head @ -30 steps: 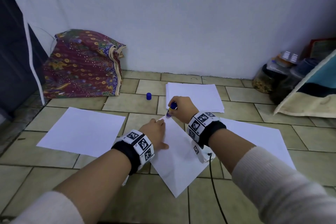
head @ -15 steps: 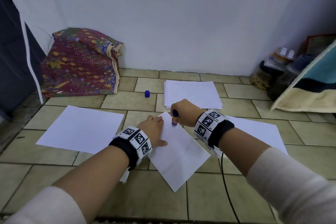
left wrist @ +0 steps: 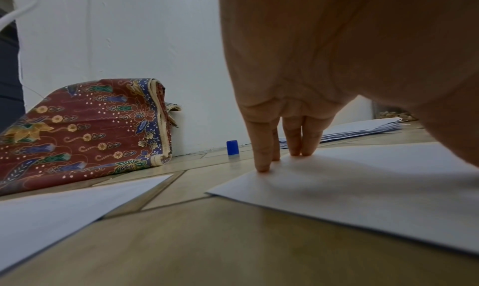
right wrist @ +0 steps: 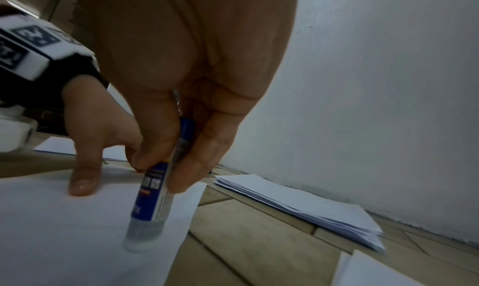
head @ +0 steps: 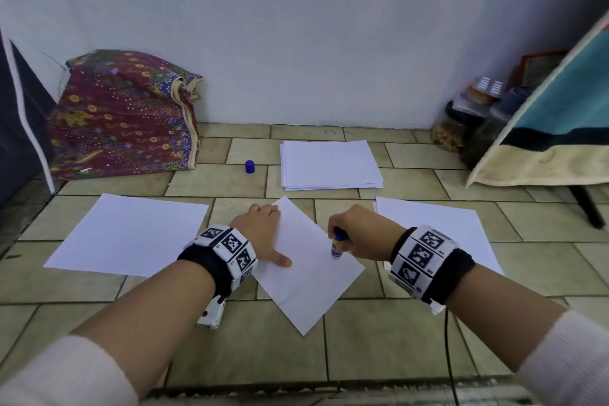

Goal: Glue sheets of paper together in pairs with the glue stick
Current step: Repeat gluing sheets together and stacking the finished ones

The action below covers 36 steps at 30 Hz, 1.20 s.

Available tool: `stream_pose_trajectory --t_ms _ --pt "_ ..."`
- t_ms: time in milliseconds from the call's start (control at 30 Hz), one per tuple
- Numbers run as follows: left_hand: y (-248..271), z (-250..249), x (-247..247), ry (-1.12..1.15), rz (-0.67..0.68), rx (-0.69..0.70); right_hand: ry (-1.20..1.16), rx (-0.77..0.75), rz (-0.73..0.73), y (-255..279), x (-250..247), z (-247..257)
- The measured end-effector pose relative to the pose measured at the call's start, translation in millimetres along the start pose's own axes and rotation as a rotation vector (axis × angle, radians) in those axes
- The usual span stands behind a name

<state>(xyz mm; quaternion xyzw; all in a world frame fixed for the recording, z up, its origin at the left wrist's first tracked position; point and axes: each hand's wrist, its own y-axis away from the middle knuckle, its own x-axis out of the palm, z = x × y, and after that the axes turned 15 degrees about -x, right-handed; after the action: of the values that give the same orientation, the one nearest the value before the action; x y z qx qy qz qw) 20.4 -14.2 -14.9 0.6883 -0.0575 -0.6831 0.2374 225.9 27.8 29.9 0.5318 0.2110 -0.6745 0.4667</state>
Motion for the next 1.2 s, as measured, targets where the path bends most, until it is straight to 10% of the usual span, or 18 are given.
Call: stream_pose_trajectory --t_ms 333,567,1200 --pt "4 -5 -1 -0.005 -0.086 -0.031 -0.009 -0.001 -0.003 34 4 -12" --pt "11 -16 9 -0.193 -0.031 0.489 -0.137 0.106 -0.280 25 -25 -28" --pt "2 -11 -2 -0.094 -0.071 0.169 -0.156 0.136 -0.375 -79 -14 -18"
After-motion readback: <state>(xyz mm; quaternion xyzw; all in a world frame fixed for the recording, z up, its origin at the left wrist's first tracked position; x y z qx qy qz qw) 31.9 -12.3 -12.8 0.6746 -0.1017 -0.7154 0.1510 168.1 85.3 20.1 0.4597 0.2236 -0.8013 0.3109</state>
